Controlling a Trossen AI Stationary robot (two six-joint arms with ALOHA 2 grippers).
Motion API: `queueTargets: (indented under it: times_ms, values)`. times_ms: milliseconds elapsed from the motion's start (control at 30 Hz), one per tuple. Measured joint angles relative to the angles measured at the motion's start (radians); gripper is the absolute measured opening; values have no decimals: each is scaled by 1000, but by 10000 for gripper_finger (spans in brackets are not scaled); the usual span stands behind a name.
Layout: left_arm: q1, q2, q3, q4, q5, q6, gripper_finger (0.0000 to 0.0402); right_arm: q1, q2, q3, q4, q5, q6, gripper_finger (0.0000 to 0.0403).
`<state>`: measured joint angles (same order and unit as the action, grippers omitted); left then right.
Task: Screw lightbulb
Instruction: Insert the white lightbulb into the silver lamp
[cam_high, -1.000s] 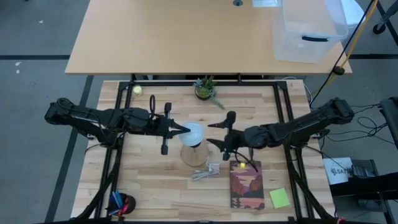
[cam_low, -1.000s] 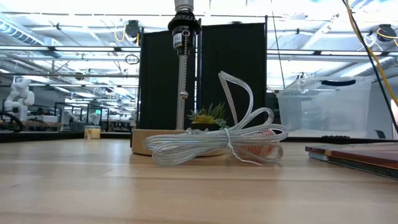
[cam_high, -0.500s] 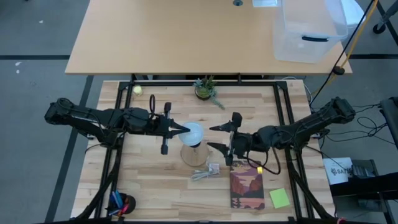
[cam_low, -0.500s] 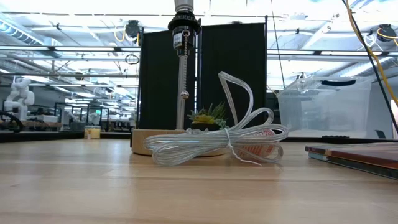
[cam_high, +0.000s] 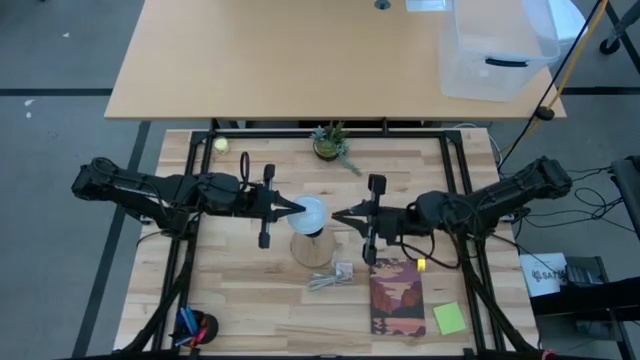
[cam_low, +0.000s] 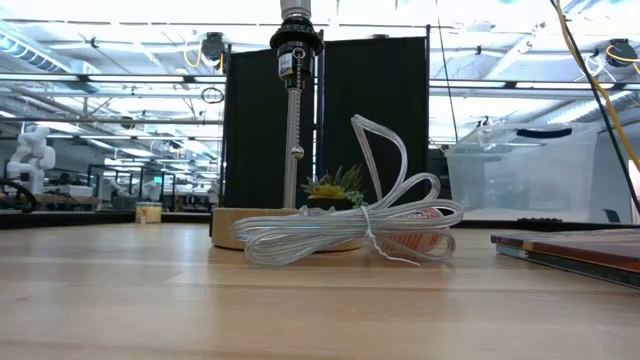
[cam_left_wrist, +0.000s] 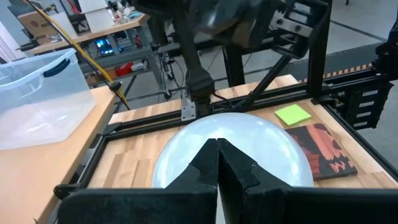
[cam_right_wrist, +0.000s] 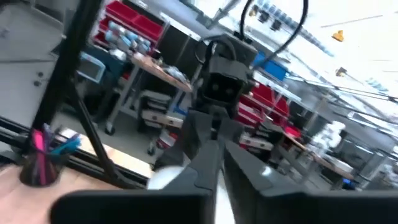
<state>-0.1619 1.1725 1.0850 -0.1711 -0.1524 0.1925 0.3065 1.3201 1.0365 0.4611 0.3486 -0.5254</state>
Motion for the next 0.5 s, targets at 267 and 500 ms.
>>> queueTargets:
  times_ms: [267,500]
  values:
    - [0,0,0,-1,0,0,0,-42,46,1,-10,-15,47,2]
    - [0,0,0,0,0,0,0,-50,67,1,-11,5,38,1]
